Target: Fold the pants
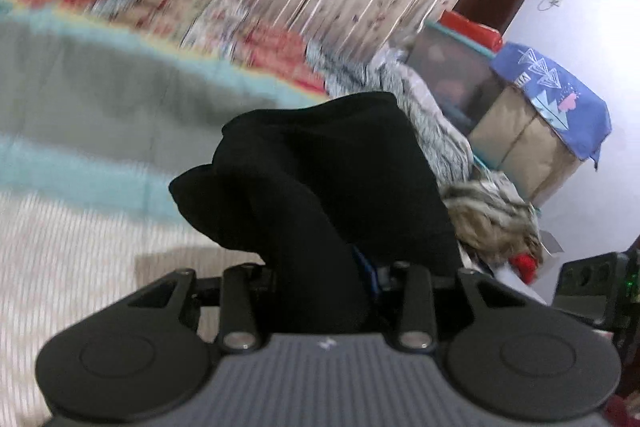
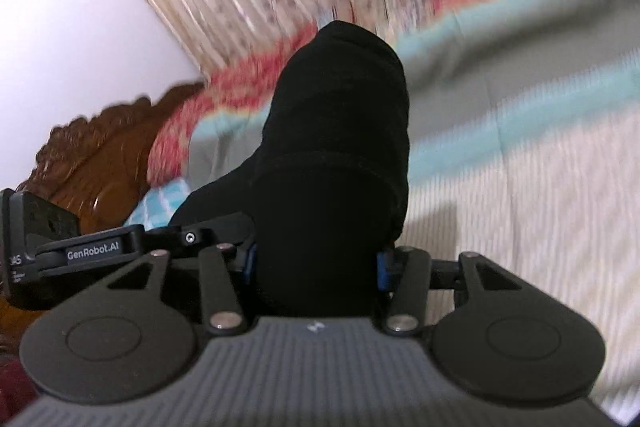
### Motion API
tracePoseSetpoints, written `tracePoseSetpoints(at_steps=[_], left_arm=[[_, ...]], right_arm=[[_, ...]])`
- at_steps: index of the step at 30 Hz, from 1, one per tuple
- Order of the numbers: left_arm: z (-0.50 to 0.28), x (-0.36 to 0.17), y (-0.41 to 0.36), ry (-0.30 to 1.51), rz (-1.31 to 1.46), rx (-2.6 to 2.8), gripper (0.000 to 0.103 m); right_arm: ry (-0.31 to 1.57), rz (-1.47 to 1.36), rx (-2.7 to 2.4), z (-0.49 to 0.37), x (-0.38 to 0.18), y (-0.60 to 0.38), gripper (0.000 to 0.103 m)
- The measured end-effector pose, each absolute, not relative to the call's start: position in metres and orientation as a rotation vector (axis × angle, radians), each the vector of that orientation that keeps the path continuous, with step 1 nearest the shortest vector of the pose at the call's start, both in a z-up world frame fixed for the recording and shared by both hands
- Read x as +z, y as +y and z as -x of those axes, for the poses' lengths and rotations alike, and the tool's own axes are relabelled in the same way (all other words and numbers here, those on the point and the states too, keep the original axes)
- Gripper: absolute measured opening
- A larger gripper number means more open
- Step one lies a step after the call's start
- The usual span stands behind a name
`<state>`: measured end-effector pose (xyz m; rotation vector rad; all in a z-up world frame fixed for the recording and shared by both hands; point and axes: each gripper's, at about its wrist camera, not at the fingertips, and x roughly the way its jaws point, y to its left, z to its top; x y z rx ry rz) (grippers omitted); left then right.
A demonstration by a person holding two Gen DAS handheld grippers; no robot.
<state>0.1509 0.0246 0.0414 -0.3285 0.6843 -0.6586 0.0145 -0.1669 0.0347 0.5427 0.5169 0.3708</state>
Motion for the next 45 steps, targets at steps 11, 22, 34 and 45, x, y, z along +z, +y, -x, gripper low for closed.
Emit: tracePoseSetpoints(at_steps=[11, 22, 34, 45], left_arm=[[-0.267, -0.064, -0.032, 0.909, 0.219, -0.425, 0.038], [-0.209, -0.029, -0.039, 0.899, 0.046, -0.258, 0.061], [-0.086, -0.002, -0.007, 0.925, -0.020, -0.199, 0.075], [-0.019, 0.013, 0.015, 0.886, -0.035, -0.171, 0.103]], right_arm=[[0.688, -0.634, 0.198, -0.137, -0.071, -0.193, 0.055], [0.582, -0.395, 0.059, -0.058, -0.034, -0.174, 0.067], [0.638, -0.412, 0.030, 0.043, -0.022, -0.144, 0.079], [0.741, -0.472, 0.051, 0.084, -0.027, -0.122, 0.082]])
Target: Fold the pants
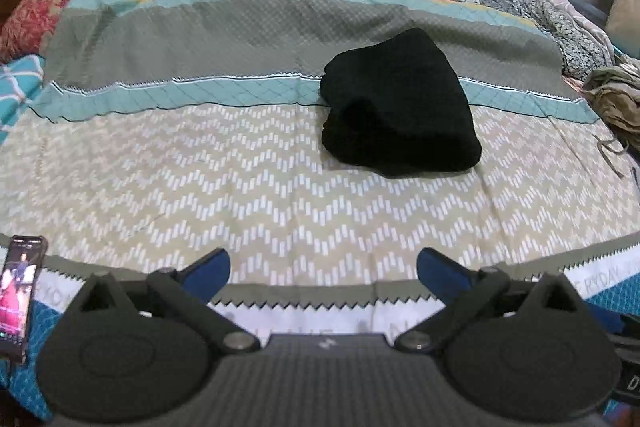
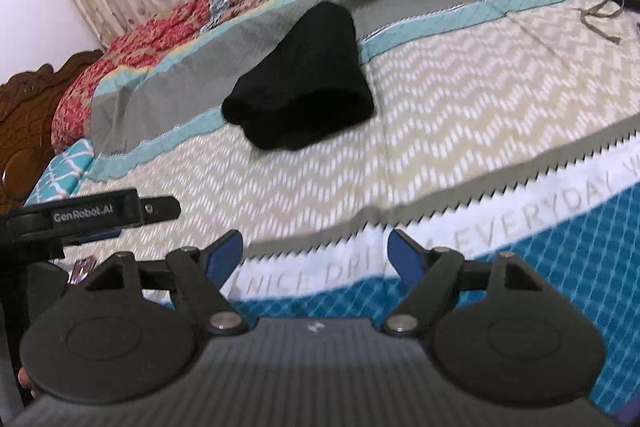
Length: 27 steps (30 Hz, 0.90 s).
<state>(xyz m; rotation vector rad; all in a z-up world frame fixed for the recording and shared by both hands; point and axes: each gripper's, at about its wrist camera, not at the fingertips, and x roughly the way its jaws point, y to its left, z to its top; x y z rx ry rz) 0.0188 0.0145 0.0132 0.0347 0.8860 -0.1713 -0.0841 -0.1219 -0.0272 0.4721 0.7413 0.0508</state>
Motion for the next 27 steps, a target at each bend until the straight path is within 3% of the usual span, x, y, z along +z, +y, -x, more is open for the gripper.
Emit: tracePoseSetpoints(at_steps=[7, 27], left_arm=[[-0.003, 0.015, 0.015, 0.884, -0.050, -0.184, 0.103], [0.005, 0.011, 0.016, 0.849, -0.148, -0.075, 0.103]], right_arm=[[0.726, -0.454, 0.083, 0.092, -0.020, -0.108, 0.089], [0.779, -0.453, 0.065, 0.099, -0.029, -0.100, 0.090]])
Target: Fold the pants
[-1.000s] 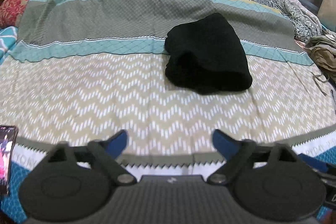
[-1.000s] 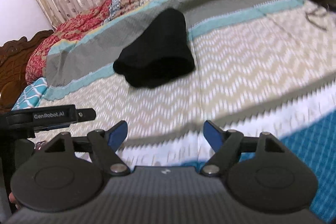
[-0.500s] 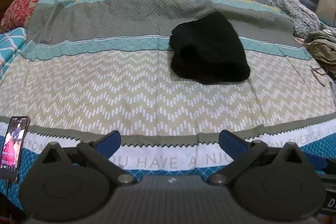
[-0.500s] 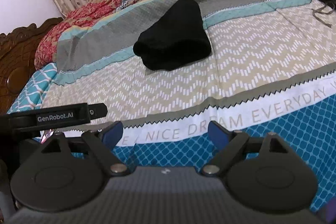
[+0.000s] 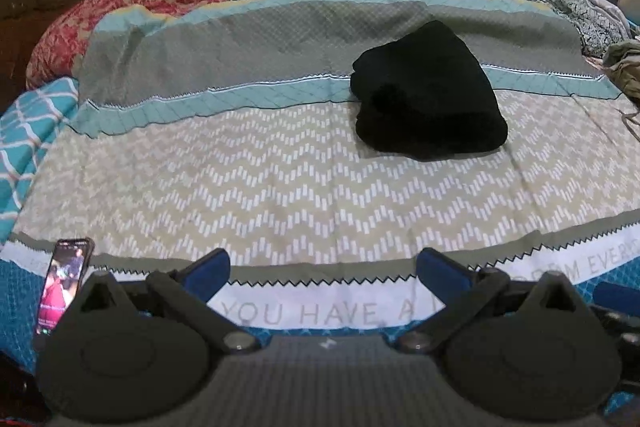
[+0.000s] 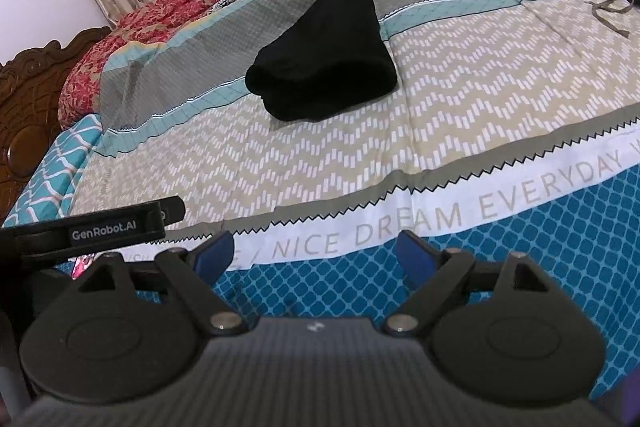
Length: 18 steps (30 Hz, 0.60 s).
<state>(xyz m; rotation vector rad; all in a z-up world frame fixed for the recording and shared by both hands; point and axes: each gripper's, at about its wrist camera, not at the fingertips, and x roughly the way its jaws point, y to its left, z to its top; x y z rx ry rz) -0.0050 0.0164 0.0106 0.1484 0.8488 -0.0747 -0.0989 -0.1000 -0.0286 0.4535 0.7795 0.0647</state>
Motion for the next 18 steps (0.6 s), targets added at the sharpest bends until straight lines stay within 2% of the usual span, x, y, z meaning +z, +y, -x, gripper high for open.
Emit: tracePoseSetpoints(at_steps=[10, 18], left_arm=[[0.0081, 0.0140, 0.0115, 0.801, -0.192, -0.061, 0.103], [0.0072, 0.0114, 0.0135, 0.828, -0.183, -0.076, 0.103]], right_arm=[[0.779, -0.454, 0.058, 0.0993, -0.0283, -0.1026, 0.090], [0.783, -0.466, 0.049, 0.1006, -0.0291, -0.1040, 0.090]])
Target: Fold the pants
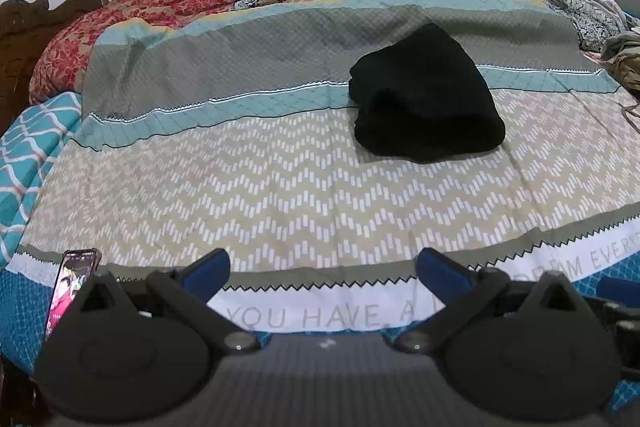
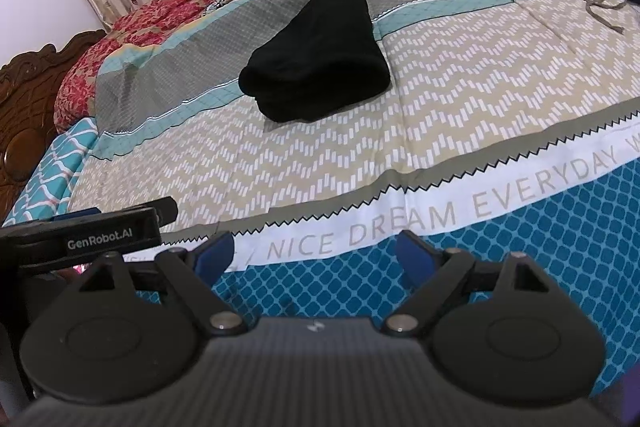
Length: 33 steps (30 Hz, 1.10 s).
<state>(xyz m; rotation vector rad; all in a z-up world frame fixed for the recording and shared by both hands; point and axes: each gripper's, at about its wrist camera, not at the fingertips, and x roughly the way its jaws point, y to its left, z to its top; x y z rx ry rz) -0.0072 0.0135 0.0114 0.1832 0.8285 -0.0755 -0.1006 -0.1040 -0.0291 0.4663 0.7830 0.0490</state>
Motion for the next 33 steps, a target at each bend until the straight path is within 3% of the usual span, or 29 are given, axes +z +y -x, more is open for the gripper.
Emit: tracePoseSetpoints(at_steps=[33], left_arm=[[0.0090, 0.0050, 0.0162, 0.859, -0.205, -0.075, 0.103]], right_arm=[[0.787, -0.473, 0.030, 0.1041, -0.0297, -0.1052, 0.090]])
